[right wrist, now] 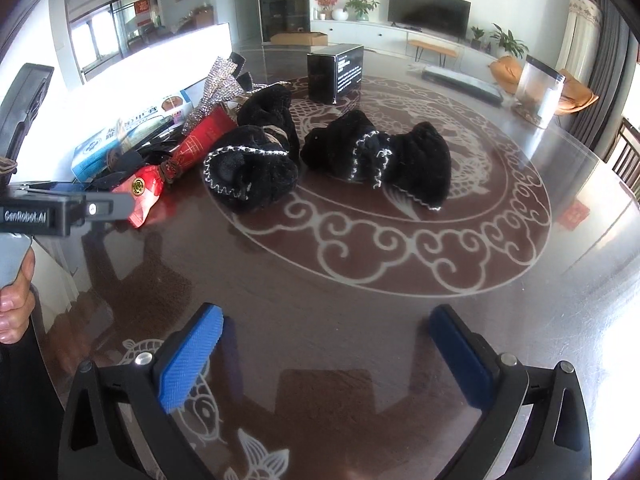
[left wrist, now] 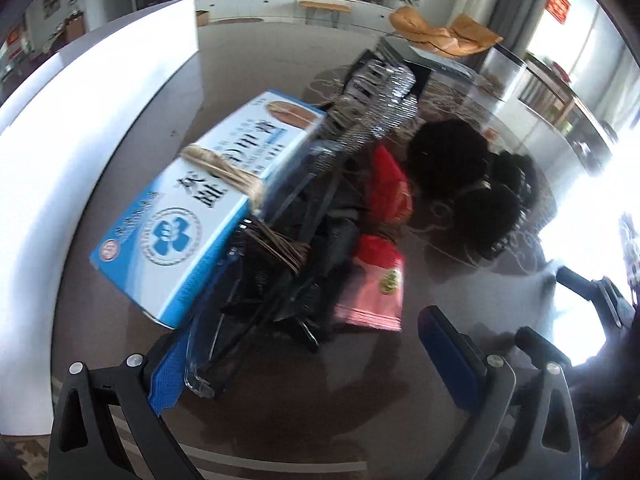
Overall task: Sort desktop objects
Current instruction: 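Lower the left tool onto the clear rimless eyeglasses and close it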
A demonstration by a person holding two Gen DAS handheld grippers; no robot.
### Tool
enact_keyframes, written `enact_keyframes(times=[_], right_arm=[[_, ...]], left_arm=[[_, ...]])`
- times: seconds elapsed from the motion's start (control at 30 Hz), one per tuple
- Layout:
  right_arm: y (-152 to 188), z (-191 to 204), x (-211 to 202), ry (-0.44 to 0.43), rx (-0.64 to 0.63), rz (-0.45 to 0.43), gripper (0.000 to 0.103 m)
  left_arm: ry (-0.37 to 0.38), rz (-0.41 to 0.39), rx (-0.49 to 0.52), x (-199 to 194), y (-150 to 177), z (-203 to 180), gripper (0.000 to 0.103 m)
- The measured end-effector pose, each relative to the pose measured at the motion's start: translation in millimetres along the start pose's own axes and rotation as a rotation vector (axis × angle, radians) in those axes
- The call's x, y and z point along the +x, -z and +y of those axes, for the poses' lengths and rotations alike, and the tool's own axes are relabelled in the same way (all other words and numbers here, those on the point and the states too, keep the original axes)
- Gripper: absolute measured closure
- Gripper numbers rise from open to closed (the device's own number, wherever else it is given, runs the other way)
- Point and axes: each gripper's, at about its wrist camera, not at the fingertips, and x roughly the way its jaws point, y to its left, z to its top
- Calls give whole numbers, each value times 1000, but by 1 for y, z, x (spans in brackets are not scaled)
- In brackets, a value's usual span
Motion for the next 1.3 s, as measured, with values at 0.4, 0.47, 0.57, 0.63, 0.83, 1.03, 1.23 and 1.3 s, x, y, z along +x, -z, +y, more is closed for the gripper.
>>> enact_keyframes(times=[0.4,0.47,0.57,0.63,0.83,1.03,1.23,1.3], right_arm=[[0,0,0,0,0,-1,0],[0,0,0,0,0,-1,0],[0,0,0,0,0,-1,0],[0,0,0,0,0,-1,0],[0,0,0,0,0,-1,0],[0,0,0,0,0,-1,0],[0,0,0,0,0,-1,0],[0,0,0,0,0,-1,0]], left_arm=[[107,13,-24,-17,6,12,26],[111,1,-9,-17,4,8,26],[105,-26,-7,-18,-3,5,26],[111,-37,-26,-17,-9,8,27],[203,-37,-127,-14,-12,31,76],[183,-52,-204,-43,0,53,78],[171,-23,-208,-59,16,70,77],[163,7,-200,-54,19,73,77]])
